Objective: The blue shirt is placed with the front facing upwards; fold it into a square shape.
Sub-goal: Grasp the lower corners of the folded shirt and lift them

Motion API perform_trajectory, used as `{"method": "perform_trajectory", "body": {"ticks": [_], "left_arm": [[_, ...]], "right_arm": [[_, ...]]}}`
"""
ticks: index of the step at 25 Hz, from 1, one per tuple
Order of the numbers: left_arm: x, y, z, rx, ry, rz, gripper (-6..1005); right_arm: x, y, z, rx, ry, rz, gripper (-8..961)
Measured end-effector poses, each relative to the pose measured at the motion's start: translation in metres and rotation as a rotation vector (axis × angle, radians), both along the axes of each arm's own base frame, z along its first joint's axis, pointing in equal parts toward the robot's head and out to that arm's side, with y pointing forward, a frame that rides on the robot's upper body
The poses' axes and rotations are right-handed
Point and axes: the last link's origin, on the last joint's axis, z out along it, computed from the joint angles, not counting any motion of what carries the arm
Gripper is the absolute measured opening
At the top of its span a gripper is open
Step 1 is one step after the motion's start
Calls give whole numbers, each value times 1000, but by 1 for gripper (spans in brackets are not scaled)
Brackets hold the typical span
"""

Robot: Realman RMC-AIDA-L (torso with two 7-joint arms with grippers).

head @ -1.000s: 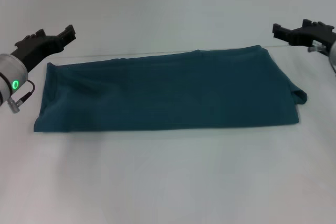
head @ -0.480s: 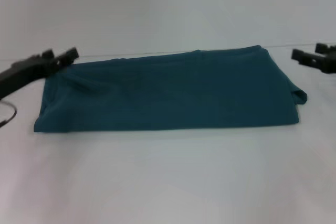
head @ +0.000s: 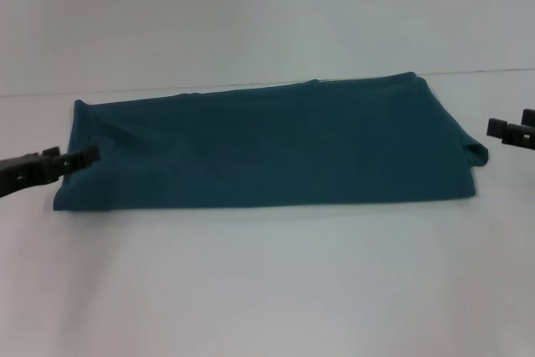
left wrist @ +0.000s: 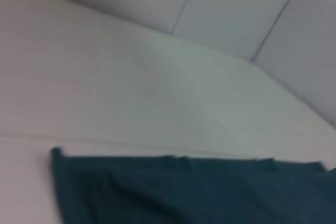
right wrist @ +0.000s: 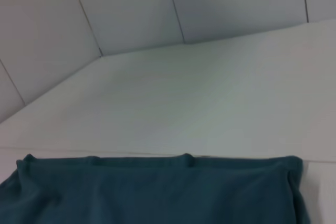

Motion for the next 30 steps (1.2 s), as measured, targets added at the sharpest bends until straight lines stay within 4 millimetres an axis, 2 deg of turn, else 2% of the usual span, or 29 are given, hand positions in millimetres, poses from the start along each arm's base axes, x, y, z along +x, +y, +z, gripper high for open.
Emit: {"method": "perform_trajectory", "body": {"ticks": [7, 12, 21, 30], "left_arm": [[-18, -1, 0, -21, 122, 112, 835], [-24, -1, 1, -33, 179, 132, 835], [-20, 7, -13, -61, 298, 107, 834], [-17, 10, -21, -94, 278, 133, 835]], "right_arm": [[-1, 2, -7, -5, -14, -1, 910], [-5, 4, -11, -8, -14, 6, 909], [-8, 7, -13, -9, -11, 14, 905], [-8, 7, -14, -10, -6, 8, 902]]}}
